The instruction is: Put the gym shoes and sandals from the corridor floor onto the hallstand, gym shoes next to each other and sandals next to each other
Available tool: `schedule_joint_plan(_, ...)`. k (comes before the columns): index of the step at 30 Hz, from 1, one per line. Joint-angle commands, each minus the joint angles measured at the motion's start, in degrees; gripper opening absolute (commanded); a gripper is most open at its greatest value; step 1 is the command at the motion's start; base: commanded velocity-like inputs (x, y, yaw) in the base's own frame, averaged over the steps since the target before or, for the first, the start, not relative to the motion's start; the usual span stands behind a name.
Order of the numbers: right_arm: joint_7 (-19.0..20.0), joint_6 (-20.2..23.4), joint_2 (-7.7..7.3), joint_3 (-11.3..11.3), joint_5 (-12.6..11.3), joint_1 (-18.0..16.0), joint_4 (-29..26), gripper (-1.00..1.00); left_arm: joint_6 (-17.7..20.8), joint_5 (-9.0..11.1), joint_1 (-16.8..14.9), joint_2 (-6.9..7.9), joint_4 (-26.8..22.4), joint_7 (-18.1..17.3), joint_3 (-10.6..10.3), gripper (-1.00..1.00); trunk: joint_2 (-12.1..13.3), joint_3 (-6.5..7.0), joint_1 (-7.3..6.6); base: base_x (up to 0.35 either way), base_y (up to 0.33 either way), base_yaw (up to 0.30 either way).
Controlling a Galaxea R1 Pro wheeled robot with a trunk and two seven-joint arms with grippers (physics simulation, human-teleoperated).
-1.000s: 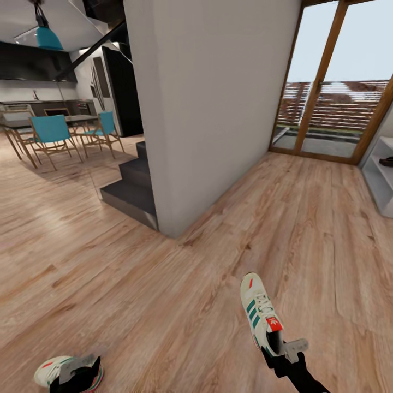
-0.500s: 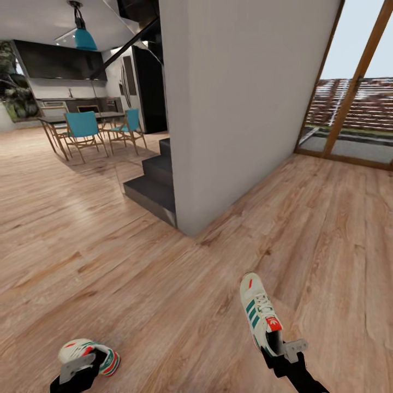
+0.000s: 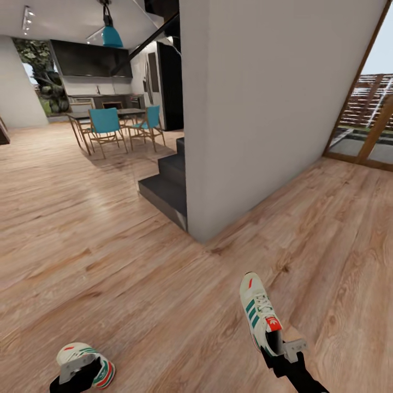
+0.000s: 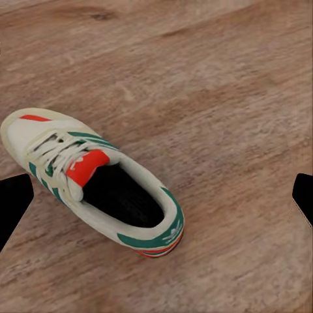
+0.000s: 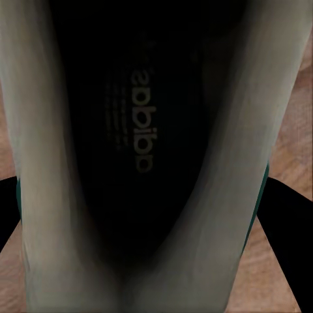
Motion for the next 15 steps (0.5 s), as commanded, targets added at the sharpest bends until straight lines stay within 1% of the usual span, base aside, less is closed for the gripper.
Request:
schedule_joint_plan(1, 0.4, -0.1, -0.02, 0.2, -0.6, 0.0, 0.0, -1.00, -0.2, -0.6, -0.1, -0.04, 0.0, -0.4, 0.5, 1.00, 0.0, -0.09, 0.02, 0.269, -0.197, 0.251)
schedule_joint_plan(15, 0.4, -0.1, -0.04, 0.2, -0.7, 0.0, 0.0, -1.00, -0.2, -0.5, -0.1, -0.04, 0.0, -0.4, 0.5, 1.00, 0.0, -0.27, 0.02, 0.256, -0.197, 0.267)
